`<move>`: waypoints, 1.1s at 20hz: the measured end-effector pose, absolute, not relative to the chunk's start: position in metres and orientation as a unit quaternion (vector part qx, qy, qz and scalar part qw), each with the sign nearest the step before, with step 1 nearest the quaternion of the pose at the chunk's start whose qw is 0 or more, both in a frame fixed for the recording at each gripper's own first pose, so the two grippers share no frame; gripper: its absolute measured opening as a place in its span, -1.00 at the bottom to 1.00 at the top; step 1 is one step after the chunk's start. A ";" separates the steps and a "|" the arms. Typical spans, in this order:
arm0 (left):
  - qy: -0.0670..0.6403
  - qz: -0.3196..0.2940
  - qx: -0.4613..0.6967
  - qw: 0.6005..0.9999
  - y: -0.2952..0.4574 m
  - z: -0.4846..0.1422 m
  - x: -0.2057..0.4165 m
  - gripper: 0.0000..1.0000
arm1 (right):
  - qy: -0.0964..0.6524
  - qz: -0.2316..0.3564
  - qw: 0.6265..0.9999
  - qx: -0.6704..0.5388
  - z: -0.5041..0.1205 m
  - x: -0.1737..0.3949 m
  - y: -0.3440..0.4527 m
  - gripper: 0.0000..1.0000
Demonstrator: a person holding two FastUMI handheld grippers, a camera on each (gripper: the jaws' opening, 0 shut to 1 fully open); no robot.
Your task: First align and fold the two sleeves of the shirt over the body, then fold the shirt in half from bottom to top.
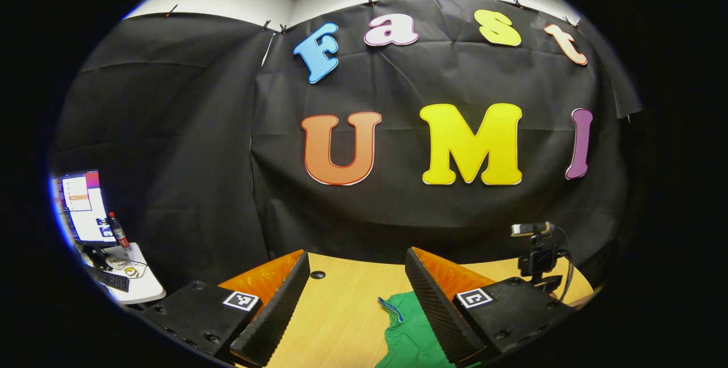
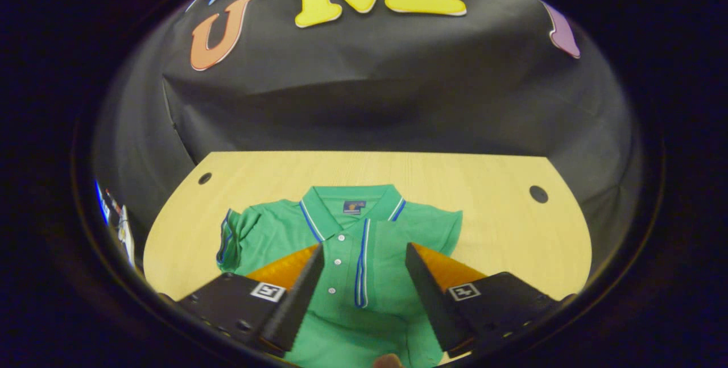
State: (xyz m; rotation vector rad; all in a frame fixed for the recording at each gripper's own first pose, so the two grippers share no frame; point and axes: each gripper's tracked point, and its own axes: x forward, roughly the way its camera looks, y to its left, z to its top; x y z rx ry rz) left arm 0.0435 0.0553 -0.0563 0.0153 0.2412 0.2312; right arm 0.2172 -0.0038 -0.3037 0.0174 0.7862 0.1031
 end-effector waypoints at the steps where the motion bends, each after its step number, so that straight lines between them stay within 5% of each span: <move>1: 0.122 0.110 0.004 0.986 0.056 -0.060 0.047 1.00 | 0.372 0.046 0.927 0.007 -0.294 0.213 -0.005 0.92; 11: 0.228 0.019 -0.037 0.973 0.028 -0.153 0.117 1.00 | 0.248 0.011 0.968 -0.034 -0.158 0.122 -0.043 0.91; 22: 0.439 -0.012 -0.053 0.897 0.017 -0.343 0.164 1.00 | 0.260 -0.023 0.964 -0.046 -0.146 0.073 -0.077 0.90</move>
